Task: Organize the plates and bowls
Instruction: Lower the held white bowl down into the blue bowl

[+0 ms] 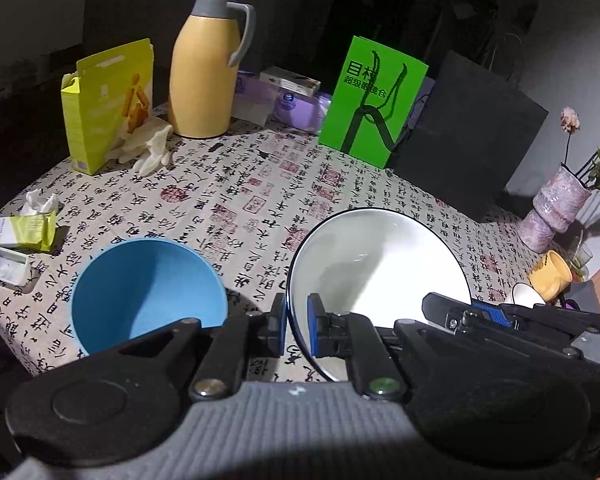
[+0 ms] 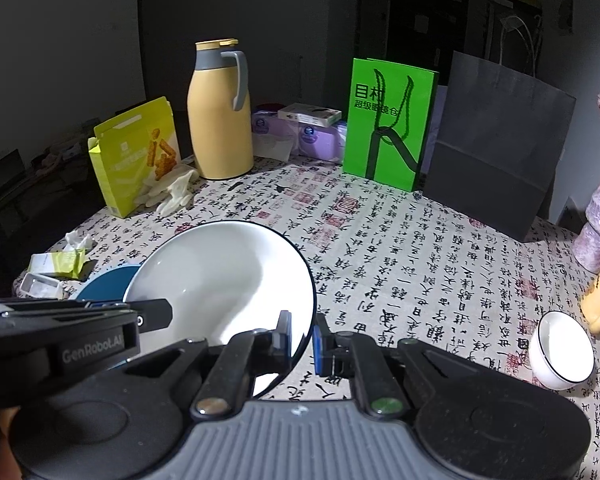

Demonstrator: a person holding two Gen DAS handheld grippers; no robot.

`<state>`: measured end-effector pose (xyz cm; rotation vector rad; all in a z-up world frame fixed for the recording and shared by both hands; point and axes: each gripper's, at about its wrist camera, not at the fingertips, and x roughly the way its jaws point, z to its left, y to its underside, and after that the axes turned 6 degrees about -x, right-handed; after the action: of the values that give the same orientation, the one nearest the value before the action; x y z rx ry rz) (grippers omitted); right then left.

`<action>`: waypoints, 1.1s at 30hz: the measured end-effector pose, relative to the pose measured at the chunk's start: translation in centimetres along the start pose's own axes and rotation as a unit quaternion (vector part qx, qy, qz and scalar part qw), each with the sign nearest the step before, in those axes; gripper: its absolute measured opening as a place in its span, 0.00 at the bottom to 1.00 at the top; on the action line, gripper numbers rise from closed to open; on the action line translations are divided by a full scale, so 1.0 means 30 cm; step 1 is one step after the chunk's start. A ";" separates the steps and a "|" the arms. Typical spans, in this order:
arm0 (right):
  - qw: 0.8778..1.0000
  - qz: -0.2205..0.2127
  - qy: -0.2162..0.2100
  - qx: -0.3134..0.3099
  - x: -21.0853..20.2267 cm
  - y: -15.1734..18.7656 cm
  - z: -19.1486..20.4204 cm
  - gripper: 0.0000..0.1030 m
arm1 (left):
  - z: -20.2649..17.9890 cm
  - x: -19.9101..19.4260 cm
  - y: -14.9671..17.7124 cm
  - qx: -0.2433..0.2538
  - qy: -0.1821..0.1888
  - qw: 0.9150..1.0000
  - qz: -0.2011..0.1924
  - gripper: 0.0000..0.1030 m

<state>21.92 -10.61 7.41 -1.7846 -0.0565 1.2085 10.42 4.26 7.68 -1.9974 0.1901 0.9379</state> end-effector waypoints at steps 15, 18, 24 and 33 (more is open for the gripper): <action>1.000 -0.004 -0.007 -0.016 0.010 -0.032 0.099 0.10 | 0.100 -0.027 -0.024 -0.020 -0.003 1.000 -0.008 0.11; 1.000 -0.004 -0.010 -0.019 0.016 -0.037 0.115 0.10 | 0.117 -0.030 -0.027 -0.025 -0.004 1.000 -0.009 0.11; 1.000 -0.004 -0.014 -0.023 0.023 -0.043 0.145 0.10 | 0.155 -0.032 -0.037 -0.032 -0.005 0.999 -0.010 0.11; 0.999 -0.003 -0.017 -0.034 0.032 -0.053 0.193 0.10 | 0.209 -0.036 -0.044 -0.043 -0.006 0.999 -0.012 0.11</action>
<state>18.79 -5.38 7.51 -1.8218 -0.1244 1.2461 6.86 9.69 7.33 -2.0681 0.1206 0.9576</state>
